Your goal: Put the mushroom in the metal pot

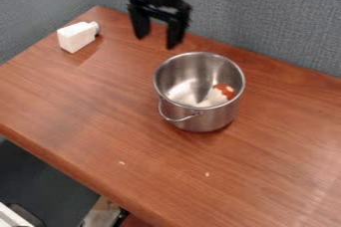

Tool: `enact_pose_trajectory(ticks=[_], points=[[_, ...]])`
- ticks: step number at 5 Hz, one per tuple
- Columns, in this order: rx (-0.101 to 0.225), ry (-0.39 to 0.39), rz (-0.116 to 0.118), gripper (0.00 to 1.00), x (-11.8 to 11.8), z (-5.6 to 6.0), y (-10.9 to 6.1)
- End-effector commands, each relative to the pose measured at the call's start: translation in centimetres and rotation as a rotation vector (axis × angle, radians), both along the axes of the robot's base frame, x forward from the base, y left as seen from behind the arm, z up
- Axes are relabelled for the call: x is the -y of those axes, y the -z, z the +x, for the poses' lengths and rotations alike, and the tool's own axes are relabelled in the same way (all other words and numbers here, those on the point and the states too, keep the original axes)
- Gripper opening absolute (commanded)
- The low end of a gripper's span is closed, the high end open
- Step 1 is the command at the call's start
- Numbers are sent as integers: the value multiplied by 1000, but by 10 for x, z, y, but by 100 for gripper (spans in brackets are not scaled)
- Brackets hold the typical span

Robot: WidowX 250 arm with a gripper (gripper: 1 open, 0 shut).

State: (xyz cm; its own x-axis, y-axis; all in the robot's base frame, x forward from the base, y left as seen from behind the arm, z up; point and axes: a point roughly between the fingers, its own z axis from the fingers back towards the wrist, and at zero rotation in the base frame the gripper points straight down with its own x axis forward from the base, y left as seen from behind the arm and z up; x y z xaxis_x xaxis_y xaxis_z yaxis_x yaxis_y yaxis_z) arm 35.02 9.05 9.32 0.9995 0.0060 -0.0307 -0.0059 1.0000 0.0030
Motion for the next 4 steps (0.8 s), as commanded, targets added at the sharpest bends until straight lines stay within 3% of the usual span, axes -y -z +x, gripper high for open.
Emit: enact_pose_trajectory(ticks=[1, 2, 4], points=[[74, 24, 36, 100, -2, 1, -27], [50, 20, 38, 100, -9, -3, -26], [-21, -77, -55, 100, -4, 2, 10]])
